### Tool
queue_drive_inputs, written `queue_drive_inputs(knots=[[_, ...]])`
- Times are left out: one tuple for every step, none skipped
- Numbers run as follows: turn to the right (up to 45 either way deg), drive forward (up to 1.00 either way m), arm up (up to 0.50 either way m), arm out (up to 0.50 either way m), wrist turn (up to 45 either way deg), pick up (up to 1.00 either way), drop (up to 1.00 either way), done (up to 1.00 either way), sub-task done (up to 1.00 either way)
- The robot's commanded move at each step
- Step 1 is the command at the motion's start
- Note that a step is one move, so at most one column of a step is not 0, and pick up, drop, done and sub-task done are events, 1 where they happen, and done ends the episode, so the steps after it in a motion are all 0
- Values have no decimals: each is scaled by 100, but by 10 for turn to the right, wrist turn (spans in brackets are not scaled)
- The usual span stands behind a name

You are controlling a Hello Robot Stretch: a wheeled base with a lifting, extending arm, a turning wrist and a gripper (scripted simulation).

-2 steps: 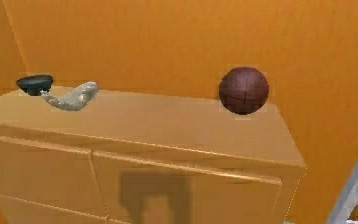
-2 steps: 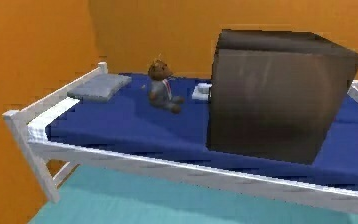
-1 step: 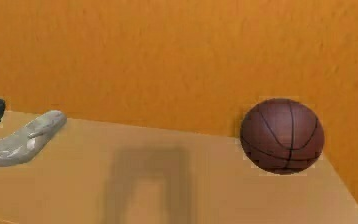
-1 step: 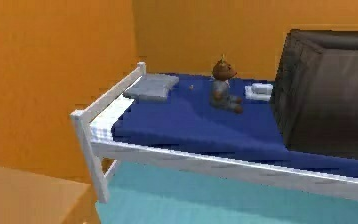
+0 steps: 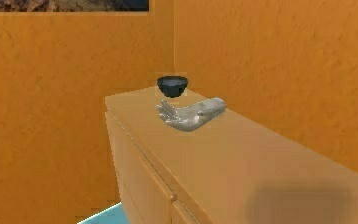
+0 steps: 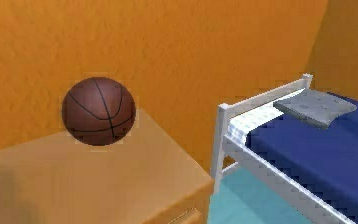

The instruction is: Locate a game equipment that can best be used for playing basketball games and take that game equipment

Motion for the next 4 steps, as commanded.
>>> queue_drive_inputs(knots=[[-150, 0, 0, 0, 0, 0, 0, 0, 0], [0, 0, 50, 0, 0, 0, 0, 0, 0], [0, 0, 38, 0, 0, 0, 0, 0, 0], [0, 0, 0, 24, 0, 0, 0, 0, 0]])
